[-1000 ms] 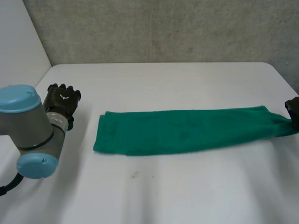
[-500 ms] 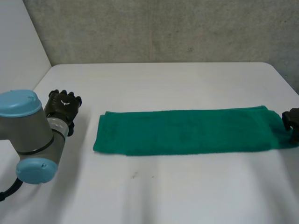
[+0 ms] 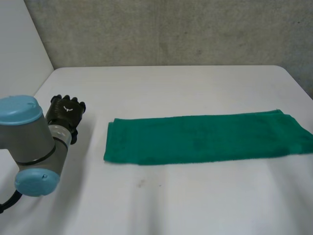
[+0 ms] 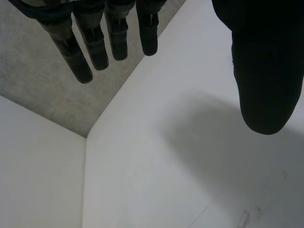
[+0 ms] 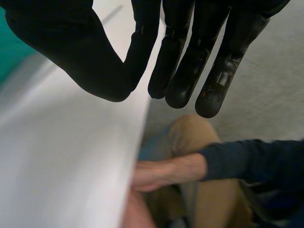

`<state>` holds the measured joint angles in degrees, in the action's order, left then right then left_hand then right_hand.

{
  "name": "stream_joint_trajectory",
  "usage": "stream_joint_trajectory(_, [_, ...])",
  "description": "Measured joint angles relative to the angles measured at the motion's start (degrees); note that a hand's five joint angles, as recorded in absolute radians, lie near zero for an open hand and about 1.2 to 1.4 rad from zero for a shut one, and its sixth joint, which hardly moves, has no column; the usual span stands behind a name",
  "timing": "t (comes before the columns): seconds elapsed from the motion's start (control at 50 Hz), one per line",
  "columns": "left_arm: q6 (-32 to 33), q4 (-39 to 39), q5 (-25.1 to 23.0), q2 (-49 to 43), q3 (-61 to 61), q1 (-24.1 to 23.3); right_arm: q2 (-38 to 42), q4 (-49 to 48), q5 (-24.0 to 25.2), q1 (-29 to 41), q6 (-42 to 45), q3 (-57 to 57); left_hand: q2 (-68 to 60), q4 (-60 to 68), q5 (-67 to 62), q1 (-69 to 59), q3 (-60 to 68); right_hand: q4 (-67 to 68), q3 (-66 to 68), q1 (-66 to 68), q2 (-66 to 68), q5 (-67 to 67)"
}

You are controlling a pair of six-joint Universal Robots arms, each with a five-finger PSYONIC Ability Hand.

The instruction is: Fold the towel.

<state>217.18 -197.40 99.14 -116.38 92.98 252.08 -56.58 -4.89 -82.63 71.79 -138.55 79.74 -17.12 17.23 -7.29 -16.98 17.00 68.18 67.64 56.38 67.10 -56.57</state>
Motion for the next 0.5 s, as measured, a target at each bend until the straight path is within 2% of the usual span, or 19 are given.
stream_joint_trajectory(0.06, [0.0, 0.0, -0.04, 0.77, 0.6, 0.02, -0.62, 0.01, -2.55, 0.05, 1.95, -2.17, 0.0, 0.0, 0.0, 0.0, 0.0, 0.02, 0.0, 0.0, 0.0, -0.11])
stream_joint_trajectory(0.18, [0.0, 0.0, -0.02, 1.13, 0.84, 0.01, -2.25, -0.09, -2.78, 2.4, 2.02, -2.98, 0.04, -0.1, 0.32, 0.0, 0.0, 0.13, 0.0, 0.0, 0.0, -0.13])
stream_joint_trajectory(0.22, [0.0, 0.0, 0.1, 1.6, 0.98, 0.01, -5.0, -0.4, -1.36, 8.95, -0.06, -3.49, 0.1, -0.15, 0.54, 0.0, 0.0, 0.14, 0.0, 0.0, 0.0, -0.14])
stream_joint_trajectory(0.24, [0.0, 0.0, 0.1, 1.6, 0.98, 0.01, -5.0, -0.4, -1.36, 8.95, -0.06, -3.49, 0.1, -0.15, 0.54, 0.0, 0.0, 0.14, 0.0, 0.0, 0.0, -0.14])
stream_joint_trajectory(0.28, [-0.02, 0.0, 0.21, 2.27, 1.3, 0.04, -6.82, -0.45, -0.57, 15.01, -2.01, -4.03, 0.12, -0.15, 0.54, 0.01, 0.0, 0.14, 0.0, 0.0, 0.0, -0.16])
stream_joint_trajectory(0.3, [-0.02, 0.0, 0.21, 2.27, 1.3, 0.04, -6.82, -0.45, -0.57, 15.01, -2.01, -4.03, 0.12, -0.15, 0.54, 0.01, 0.0, 0.14, 0.0, 0.0, 0.0, -0.16])
stream_joint_trajectory(0.36, [-0.17, 0.0, 0.24, 3.33, 2.05, 0.06, -8.12, -0.27, -0.82, 21.39, -4.03, -4.7, 0.2, -0.33, 0.65, 0.06, -0.01, -2.08, -1.79, -1.24, -1.84, 1.19])
stream_joint_trajectory(0.42, [-0.47, 0.0, 0.19, 3.93, 2.66, 0.08, -8.39, -0.19, -1.18, 23.45, -5.12, -4.59, 0.2, -0.35, 0.79, 0.07, -0.01, -17.81, -17.35, -13.93, -16.92, 15.25])
stream_joint_trajectory(0.44, [-0.83, 0.0, 0.12, 4.3, 3.1, 0.1, -8.43, -0.16, -1.35, 24.09, -5.8, -4.23, 0.2, -0.35, 0.79, 0.07, 0.0, -25.9, -25.94, -20.33, -25.49, 23.58])
stream_joint_trajectory(0.5, [-1.59, 0.0, -0.03, 4.74, 3.71, 0.1, -8.32, -0.09, -1.34, 23.88, -6.64, -3.14, 0.25, -0.4, 0.79, 0.07, -0.01, -31.66, -31.15, -24.73, -30.37, 29.68])
